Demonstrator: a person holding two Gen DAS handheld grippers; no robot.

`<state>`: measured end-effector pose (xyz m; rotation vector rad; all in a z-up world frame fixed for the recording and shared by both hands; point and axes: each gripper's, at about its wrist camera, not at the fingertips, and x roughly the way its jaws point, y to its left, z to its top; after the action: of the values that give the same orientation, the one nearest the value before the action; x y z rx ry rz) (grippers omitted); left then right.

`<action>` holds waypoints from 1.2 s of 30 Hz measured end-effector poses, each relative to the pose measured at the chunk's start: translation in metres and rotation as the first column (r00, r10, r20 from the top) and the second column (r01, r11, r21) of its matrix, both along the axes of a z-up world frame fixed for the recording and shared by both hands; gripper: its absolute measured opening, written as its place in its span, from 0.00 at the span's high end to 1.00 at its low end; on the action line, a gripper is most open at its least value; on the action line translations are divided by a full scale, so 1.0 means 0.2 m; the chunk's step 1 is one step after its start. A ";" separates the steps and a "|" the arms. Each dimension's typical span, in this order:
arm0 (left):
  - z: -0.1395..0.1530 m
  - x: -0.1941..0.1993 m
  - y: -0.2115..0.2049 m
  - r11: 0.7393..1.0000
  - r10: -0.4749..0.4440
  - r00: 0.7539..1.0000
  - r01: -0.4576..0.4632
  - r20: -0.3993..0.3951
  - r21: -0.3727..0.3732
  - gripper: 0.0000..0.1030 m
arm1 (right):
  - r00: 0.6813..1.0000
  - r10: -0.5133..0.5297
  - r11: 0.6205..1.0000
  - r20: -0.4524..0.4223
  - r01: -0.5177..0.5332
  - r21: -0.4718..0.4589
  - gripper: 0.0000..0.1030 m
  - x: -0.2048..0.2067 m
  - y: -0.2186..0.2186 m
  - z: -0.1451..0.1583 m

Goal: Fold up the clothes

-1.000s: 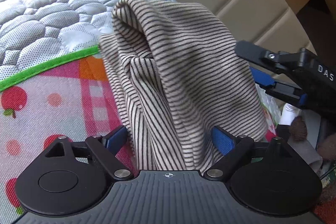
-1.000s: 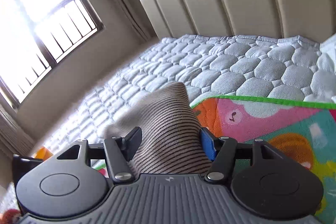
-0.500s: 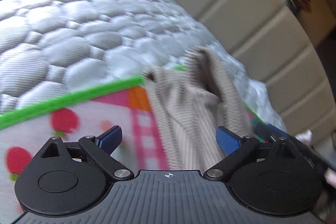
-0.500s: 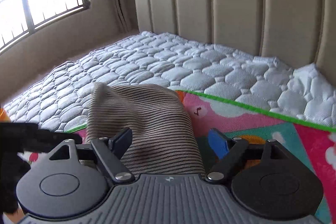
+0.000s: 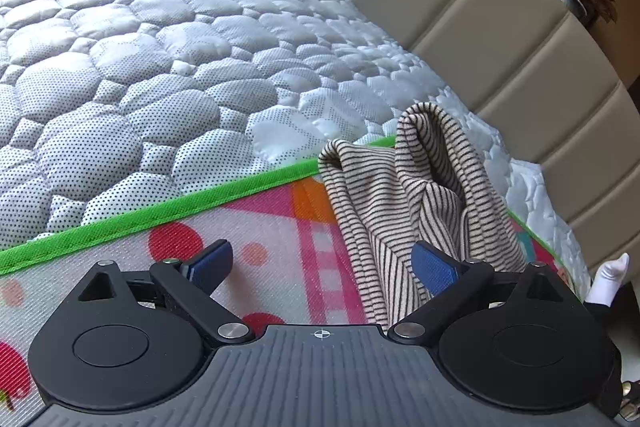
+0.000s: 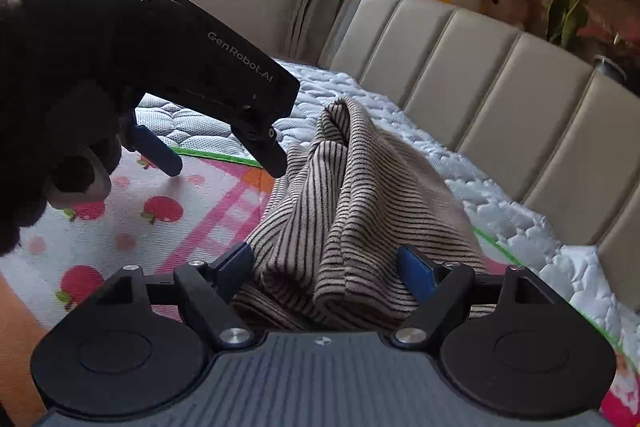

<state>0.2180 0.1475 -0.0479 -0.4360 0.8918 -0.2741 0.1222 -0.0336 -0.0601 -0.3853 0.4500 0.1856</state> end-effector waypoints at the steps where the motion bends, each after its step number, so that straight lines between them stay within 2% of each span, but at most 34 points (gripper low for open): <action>1: 0.00 0.00 0.00 1.000 0.001 1.000 -0.001 -0.001 -0.001 0.04 | 1.000 -0.018 1.000 0.021 0.018 0.016 0.28 -0.01 -0.02 0.02; 4: -0.01 0.00 -0.01 1.000 0.000 1.000 0.000 0.000 0.006 0.04 | 0.997 -0.031 0.999 0.074 0.029 0.037 0.28 -0.06 -0.06 0.05; 5: -0.01 0.01 -0.01 1.000 -0.002 1.000 0.002 0.001 0.014 0.04 | 0.997 -0.023 0.999 0.078 0.020 0.035 0.28 -0.07 -0.06 0.05; 8: -0.01 0.00 -0.03 0.999 -0.016 1.000 0.016 0.013 0.041 0.04 | 0.997 -0.039 0.991 0.066 0.030 0.131 0.28 -0.06 -0.08 0.07; 9: -0.01 0.00 -0.03 0.999 -0.016 1.000 0.015 0.013 0.040 0.04 | 0.997 -0.051 0.990 0.058 0.043 0.135 0.28 -0.05 -0.08 0.06; 10: -0.01 0.00 -0.03 0.999 -0.015 1.000 0.014 0.013 0.041 0.04 | 0.998 -0.052 0.993 0.047 0.046 0.113 0.27 -0.03 -0.06 0.05; 12: -0.01 0.00 -0.04 0.999 -0.015 1.000 0.015 0.013 0.048 0.04 | 0.999 -0.043 0.999 0.029 0.043 0.004 0.27 -0.02 0.00 -0.02; 17: -0.02 -0.01 -0.08 0.994 -0.040 0.999 0.037 0.025 0.106 0.04 | 0.984 -0.117 0.989 0.138 0.128 -0.073 0.27 -0.03 -0.01 -0.02; 20: -0.02 -0.02 -0.10 0.988 -0.057 0.998 0.052 0.033 0.145 0.04 | 0.996 -0.065 0.980 0.066 0.076 -0.181 0.22 0.00 0.01 -0.11; 23: -0.01 -0.03 -0.12 0.983 -0.081 0.996 0.073 0.043 0.168 0.04 | 0.994 -0.057 0.981 0.095 0.073 -0.178 0.23 0.01 0.00 -0.13; 26: -0.03 -0.02 -0.11 0.991 -0.098 0.995 0.096 0.017 0.097 0.09 | 0.992 -0.075 0.986 0.106 0.090 -0.141 0.42 0.03 -0.05 -0.07; 27: -0.03 -0.02 -0.11 0.992 -0.104 0.995 0.103 0.009 0.073 0.20 | 0.991 -0.085 0.988 0.104 0.097 -0.117 0.48 0.04 -0.08 -0.03; 28: -0.04 -0.01 -0.10 0.993 -0.110 0.994 0.110 0.000 0.049 0.28 | 0.990 -0.095 0.990 0.102 0.104 -0.091 0.53 0.05 -0.11 0.01; 29: -0.04 -0.01 -0.10 0.993 -0.116 0.993 0.116 -0.008 0.025 0.29 | 0.990 -0.101 0.991 0.100 0.109 -0.079 0.61 0.06 -0.13 0.05; 30: -0.05 0.00 -0.09 0.992 -0.122 0.992 0.122 -0.016 0.001 0.31 | 0.990 -0.101 0.991 0.097 0.109 -0.077 0.66 0.07 -0.15 0.07; 32: -0.06 0.00 -0.09 0.990 -0.136 0.990 0.134 -0.031 -0.047 0.34 | 0.994 -0.083 0.995 0.072 0.087 -0.054 0.71 0.12 -0.17 0.13; 33: -0.06 0.01 -0.08 0.988 -0.143 0.989 0.140 -0.038 -0.072 0.36 | 0.996 -0.067 0.998 0.055 0.068 -0.016 0.75 0.13 -0.19 0.17; 35: -0.07 0.01 -0.07 0.981 -0.157 0.986 0.150 -0.053 -0.120 0.39 | 0.999 -0.017 0.994 0.041 0.012 0.105 0.77 0.13 -0.20 0.31; 36: -0.08 0.02 -0.07 0.977 -0.164 0.985 0.154 -0.060 -0.144 0.39 | 0.998 0.025 0.991 0.051 -0.031 0.133 0.77 0.10 -0.18 0.37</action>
<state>0.2213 0.1333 -0.0637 -0.5065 0.9831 -0.4725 0.1428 -0.0701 0.0144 -0.2641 0.3816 0.2319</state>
